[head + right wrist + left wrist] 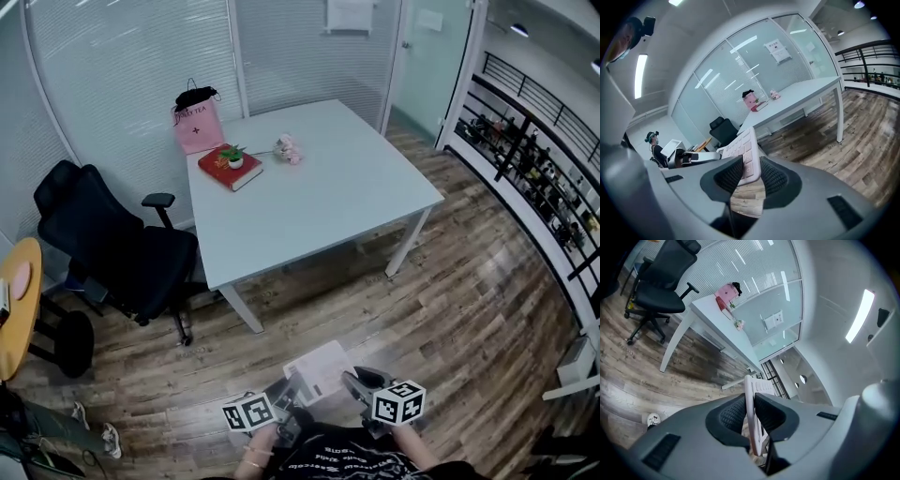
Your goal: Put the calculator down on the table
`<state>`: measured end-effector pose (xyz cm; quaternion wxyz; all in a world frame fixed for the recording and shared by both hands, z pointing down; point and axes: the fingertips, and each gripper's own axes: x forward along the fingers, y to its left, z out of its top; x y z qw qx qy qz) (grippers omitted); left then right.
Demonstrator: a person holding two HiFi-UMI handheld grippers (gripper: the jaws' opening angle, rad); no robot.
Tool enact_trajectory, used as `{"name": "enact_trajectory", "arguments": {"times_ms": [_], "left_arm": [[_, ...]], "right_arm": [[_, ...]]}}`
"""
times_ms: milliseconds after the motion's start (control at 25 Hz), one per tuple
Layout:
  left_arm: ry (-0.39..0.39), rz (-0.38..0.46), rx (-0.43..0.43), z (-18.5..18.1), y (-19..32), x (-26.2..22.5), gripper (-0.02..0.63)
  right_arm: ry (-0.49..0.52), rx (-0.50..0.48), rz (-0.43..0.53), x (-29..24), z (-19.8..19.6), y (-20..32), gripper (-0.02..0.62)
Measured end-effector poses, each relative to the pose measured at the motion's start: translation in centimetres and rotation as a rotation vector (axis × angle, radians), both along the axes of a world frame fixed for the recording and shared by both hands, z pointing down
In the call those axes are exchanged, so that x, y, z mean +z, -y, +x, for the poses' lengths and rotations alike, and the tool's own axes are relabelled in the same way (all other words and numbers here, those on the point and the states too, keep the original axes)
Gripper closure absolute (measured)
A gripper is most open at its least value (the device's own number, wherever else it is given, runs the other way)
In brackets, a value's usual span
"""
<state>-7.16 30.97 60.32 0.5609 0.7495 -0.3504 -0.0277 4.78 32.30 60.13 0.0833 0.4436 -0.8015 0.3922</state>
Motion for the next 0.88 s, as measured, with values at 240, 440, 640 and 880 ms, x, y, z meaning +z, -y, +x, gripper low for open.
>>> {"name": "enact_trajectory", "arguments": {"times_ms": [240,440,640,880], "left_arm": [[0.029,0.027,0.059,-3.1,4.3,-0.3,0.538],[0.045,0.044,0.083,-4.9,6.6,-0.4,0.538],[0.027,0.015,0.076,-6.0,7.3,0.4,0.538],[0.021,0.015,0.051,-6.8,9.2,0.8,0.538]], "right_arm": [[0.001,0.042,0.004,0.0,-3.3,3.6,0.469],[0.011,0.068,0.002,0.3,-5.1,5.3,0.469],[0.002,0.052,-0.017,0.8,-6.2,6.4,0.468],[-0.005,0.017,-0.019,1.2,-7.0,8.7,0.469]]}}
